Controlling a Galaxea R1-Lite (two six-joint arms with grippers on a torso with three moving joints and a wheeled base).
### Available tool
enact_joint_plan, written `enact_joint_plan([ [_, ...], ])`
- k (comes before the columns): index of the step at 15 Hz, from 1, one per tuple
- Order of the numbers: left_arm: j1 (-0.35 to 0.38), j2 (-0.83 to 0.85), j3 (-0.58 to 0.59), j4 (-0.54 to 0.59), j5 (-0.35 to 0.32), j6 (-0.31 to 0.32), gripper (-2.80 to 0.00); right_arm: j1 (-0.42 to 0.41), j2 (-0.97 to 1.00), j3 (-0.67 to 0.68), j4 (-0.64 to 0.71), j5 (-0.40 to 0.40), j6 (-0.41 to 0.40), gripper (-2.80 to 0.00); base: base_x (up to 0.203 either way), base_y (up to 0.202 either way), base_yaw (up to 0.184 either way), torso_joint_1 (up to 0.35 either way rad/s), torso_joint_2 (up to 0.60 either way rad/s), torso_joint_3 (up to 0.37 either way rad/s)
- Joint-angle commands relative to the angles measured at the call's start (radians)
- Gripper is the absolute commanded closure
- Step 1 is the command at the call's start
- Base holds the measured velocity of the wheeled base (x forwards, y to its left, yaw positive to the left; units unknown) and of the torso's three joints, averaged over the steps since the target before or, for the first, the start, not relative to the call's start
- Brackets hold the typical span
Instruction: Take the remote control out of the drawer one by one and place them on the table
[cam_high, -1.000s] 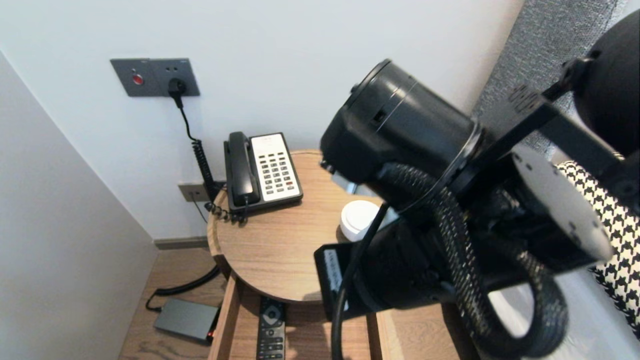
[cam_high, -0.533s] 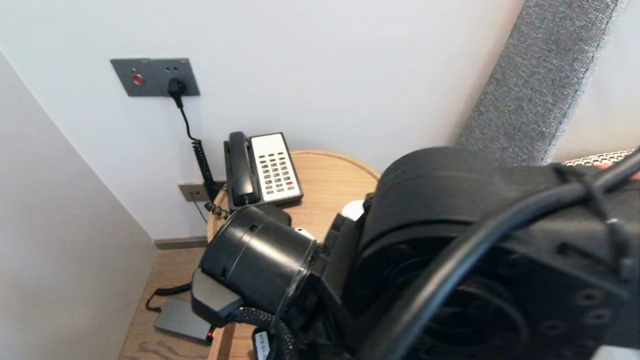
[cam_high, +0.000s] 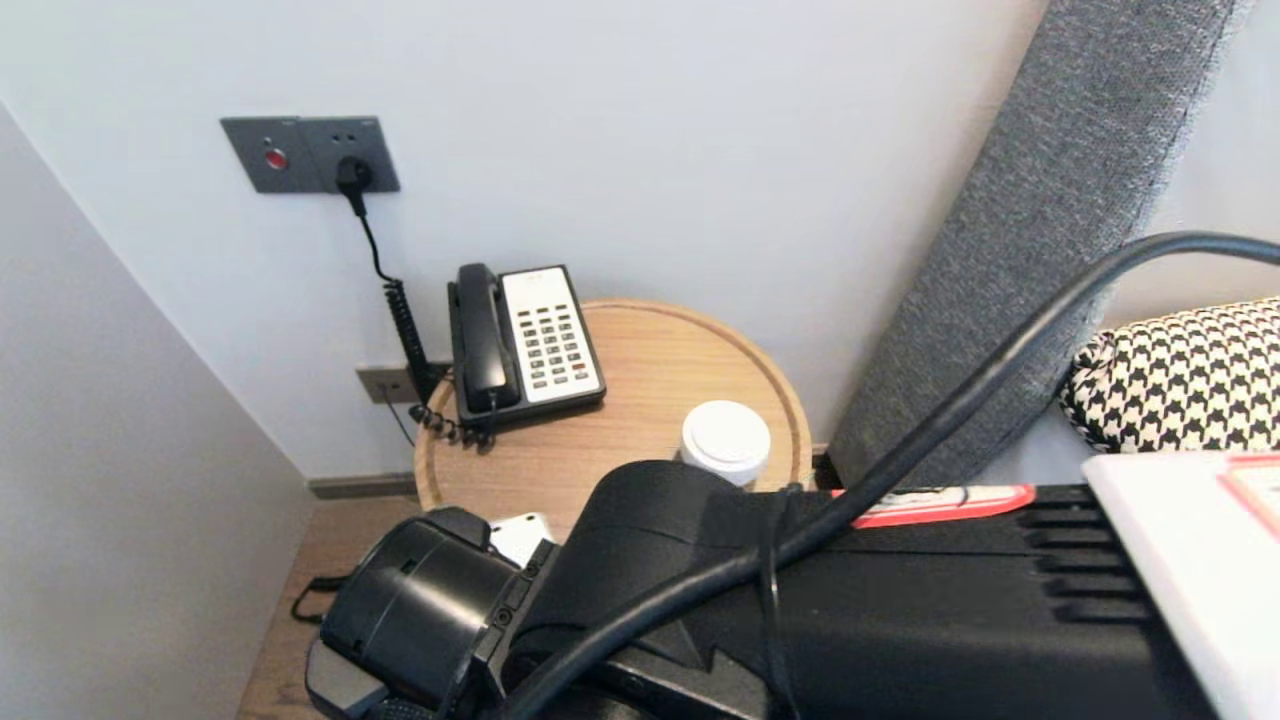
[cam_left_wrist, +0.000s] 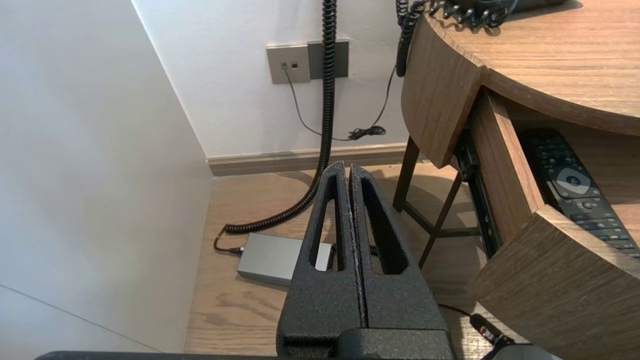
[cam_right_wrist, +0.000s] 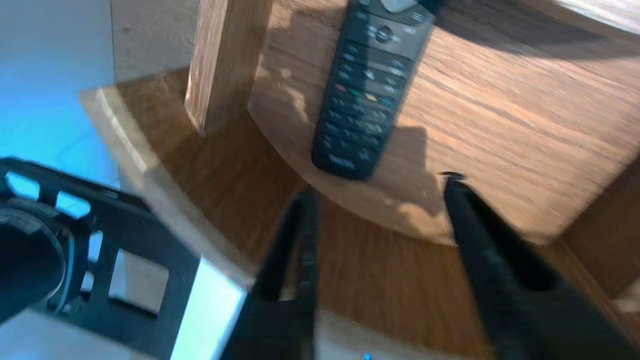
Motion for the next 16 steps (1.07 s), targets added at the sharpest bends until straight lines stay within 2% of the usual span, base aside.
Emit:
enact_joint_plan([
  [1,0.000,-0.001,0.012,-0.001,0.000,0.000,0.00,0.004,0.051,0.000,-0.007,-0.013,0.004,-2.80,0.000,0.000,0.000,0.000,0.00,0.000],
  [6,0.000,-0.001,0.012,-0.001,0.000,0.000,0.00,0.000,0.110,0.000,-0.068,-0.088,-0.003,-2.80,0.000,0.000,0.000,0.000,0.00,0.000],
  [10,0.001,-0.001,0.012,-0.001,0.000,0.000,0.00,-0.006,0.138,0.001,-0.152,-0.192,-0.043,-2.80,0.000,0.000,0.000,0.000,0.00,0.000],
  [16,0.000,-0.001,0.012,-0.001,0.000,0.000,0.00,-0.009,0.166,0.001,-0.182,-0.282,-0.056,-2.80,0.000,0.000,0.000,0.000,0.00,0.000],
])
